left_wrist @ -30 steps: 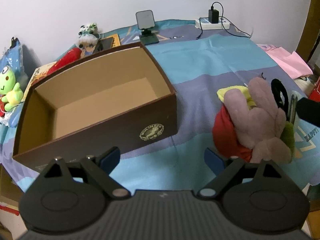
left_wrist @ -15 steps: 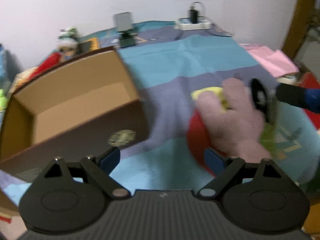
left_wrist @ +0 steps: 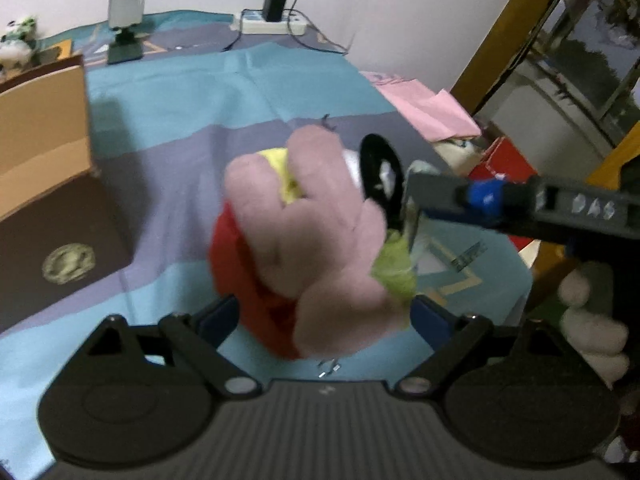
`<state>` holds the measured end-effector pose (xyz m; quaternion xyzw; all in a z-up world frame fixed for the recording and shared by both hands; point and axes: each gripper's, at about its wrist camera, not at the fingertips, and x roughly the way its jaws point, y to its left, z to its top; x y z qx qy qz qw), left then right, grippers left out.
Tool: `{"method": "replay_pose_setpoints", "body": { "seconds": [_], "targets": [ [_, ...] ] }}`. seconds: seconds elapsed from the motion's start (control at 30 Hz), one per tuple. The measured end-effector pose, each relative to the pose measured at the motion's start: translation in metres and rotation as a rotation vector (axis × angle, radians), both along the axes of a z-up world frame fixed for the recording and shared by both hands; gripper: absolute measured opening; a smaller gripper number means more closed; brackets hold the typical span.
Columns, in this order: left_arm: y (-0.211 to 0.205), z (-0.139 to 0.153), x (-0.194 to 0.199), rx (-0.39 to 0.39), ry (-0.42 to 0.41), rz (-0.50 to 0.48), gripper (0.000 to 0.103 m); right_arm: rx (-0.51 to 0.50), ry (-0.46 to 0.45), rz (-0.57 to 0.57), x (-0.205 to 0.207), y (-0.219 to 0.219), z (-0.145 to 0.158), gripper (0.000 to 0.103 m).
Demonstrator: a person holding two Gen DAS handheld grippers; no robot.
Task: Organize soft objects
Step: 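Grasp the pink plush bunny from the pile with the right gripper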
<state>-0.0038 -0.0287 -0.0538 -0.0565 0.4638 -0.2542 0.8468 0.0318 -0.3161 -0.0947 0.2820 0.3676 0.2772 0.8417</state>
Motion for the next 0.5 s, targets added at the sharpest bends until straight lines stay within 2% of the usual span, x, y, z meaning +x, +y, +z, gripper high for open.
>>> {"method": "replay_pose_setpoints", "body": {
  "seconds": [0.13,0.27,0.33,0.37,0.47,0.5],
  "targets": [
    [-0.014,0.002,0.006,-0.001,-0.044,-0.010,0.091,-0.033,-0.032,0.047,0.015,0.006,-0.008,0.020],
    [-0.021,-0.005,0.016,0.021,-0.039,-0.009,0.089,-0.059,-0.062,0.085,0.032,0.015,-0.015,0.020],
    [-0.025,-0.008,0.019,0.023,-0.034,-0.015,0.076,-0.062,-0.053,0.107,0.041,0.019,-0.020,0.020],
    [-0.026,-0.009,0.021,0.028,-0.034,-0.021,0.061,-0.055,-0.050,0.119,0.043,0.021,-0.022,0.020],
    [-0.026,-0.015,0.027,0.047,-0.019,-0.014,0.056,-0.012,-0.020,0.163,0.048,0.024,-0.029,0.014],
    [-0.025,-0.017,0.028,0.048,-0.017,-0.006,0.055,-0.017,-0.023,0.167,0.049,0.025,-0.030,0.010]
  ]
}}
